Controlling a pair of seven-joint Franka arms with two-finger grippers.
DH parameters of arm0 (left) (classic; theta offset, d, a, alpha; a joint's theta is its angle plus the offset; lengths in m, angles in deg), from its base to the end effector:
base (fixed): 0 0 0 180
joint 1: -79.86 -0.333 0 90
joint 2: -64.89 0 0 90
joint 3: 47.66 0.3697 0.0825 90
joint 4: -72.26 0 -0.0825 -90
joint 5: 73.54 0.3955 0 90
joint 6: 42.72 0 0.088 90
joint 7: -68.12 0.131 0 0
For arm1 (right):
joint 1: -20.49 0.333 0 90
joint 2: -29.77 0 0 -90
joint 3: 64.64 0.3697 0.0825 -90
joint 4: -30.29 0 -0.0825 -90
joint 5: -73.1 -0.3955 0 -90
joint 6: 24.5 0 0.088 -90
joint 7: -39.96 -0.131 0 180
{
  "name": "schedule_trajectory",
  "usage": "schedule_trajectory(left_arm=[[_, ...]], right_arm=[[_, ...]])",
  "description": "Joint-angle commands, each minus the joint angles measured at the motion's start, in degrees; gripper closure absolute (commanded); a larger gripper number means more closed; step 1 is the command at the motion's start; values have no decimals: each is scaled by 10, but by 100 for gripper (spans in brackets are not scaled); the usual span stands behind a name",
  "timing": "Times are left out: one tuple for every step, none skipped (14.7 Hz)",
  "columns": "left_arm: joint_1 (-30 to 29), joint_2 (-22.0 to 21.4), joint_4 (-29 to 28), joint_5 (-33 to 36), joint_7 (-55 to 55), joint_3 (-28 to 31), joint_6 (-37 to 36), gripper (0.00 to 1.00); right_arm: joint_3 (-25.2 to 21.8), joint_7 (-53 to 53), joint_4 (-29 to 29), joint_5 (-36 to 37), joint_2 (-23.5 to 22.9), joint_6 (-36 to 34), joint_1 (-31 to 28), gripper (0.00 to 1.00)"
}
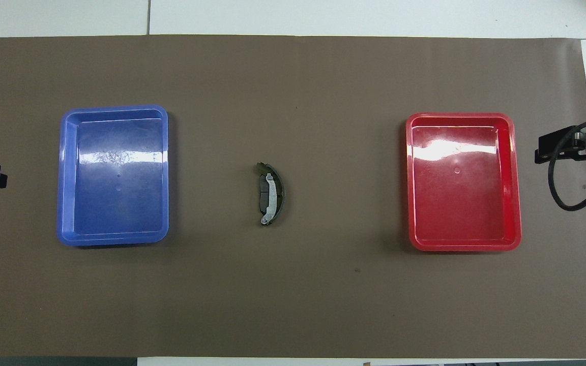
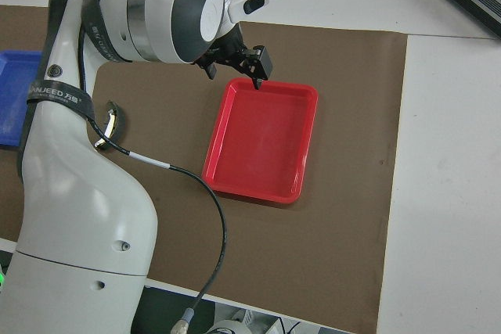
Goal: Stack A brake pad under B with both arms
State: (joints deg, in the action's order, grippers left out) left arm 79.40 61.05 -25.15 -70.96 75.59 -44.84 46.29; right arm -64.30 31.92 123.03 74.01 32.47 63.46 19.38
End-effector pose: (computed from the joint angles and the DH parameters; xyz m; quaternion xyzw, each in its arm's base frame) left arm 0.5335 0.0375 0.6276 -0.9983 0.0371 0.0416 0.0170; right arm 0.5437 -0.0093 0.6543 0.9968 -0.0769 -0.0176 0.0092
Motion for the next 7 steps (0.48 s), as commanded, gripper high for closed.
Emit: schedule_trajectory(left_arm=[[4, -11, -9, 7, 2, -3, -1, 1], [4, -11, -11, 5, 2, -4, 2, 1], [4, -11, -13, 2, 4, -4, 4, 1], [4, -12, -15, 1, 4, -4, 6, 1], [4, -12, -16, 0, 4, -4, 12, 1], [4, -12, -16, -7, 4, -4, 20, 1], [4, -12, -19, -21, 4, -4, 27, 1]], right_arm=[[0, 11, -7, -2, 1, -11, -2, 1], [0, 11, -6, -2, 1, -11, -2, 1], [0, 11, -7, -2, 1, -11, -2, 1], [0, 14, -7, -2, 1, -9, -3, 1], [0, 15, -6, -2, 1, -8, -2, 1], [0, 16, -5, -1, 1, -6, -1, 1], [0, 16, -5, -1, 1, -5, -1, 1]])
